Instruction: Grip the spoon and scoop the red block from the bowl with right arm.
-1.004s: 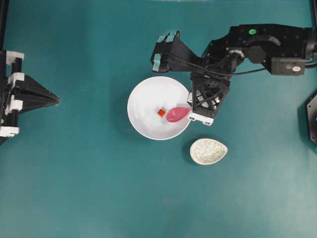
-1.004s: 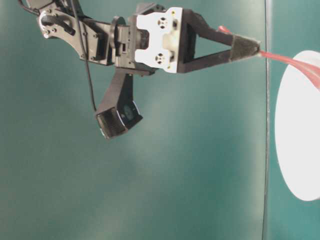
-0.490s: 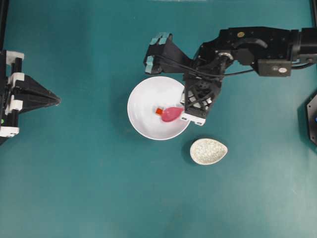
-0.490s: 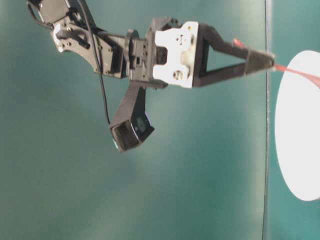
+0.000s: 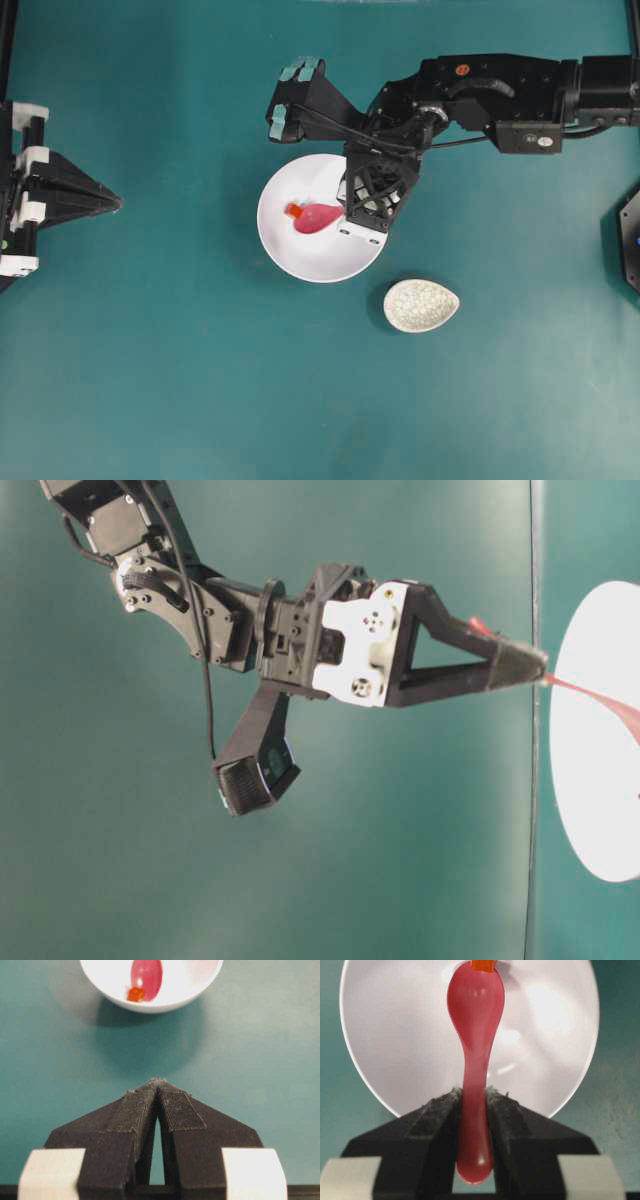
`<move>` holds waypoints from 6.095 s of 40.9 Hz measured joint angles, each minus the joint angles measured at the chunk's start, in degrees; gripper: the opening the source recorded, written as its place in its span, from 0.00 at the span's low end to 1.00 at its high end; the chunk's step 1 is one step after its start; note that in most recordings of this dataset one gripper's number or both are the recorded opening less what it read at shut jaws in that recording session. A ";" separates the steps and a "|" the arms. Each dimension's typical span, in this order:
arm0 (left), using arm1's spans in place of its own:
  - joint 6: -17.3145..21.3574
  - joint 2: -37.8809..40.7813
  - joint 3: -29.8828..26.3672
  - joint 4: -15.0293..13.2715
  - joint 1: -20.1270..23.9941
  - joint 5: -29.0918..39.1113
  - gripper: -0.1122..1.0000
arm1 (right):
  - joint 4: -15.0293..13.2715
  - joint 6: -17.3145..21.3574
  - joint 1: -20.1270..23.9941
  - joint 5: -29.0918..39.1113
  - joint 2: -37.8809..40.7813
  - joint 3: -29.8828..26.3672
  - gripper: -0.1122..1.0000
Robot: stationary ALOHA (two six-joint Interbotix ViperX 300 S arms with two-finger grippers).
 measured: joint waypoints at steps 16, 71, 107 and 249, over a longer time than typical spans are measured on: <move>0.00 0.00 0.00 0.00 0.00 0.00 0.10 | 0.00 0.35 -0.26 -1.67 0.00 -0.09 0.31; -0.18 -0.09 0.00 0.00 0.00 0.00 0.10 | 0.26 0.44 -0.35 -6.06 -2.55 0.09 0.31; -0.18 0.18 0.00 0.00 0.00 0.00 0.10 | 2.37 0.70 0.79 -14.50 -7.47 8.44 0.31; -0.26 0.18 -0.79 0.00 0.00 0.44 0.10 | 2.55 0.44 5.71 -34.98 -27.51 26.54 0.31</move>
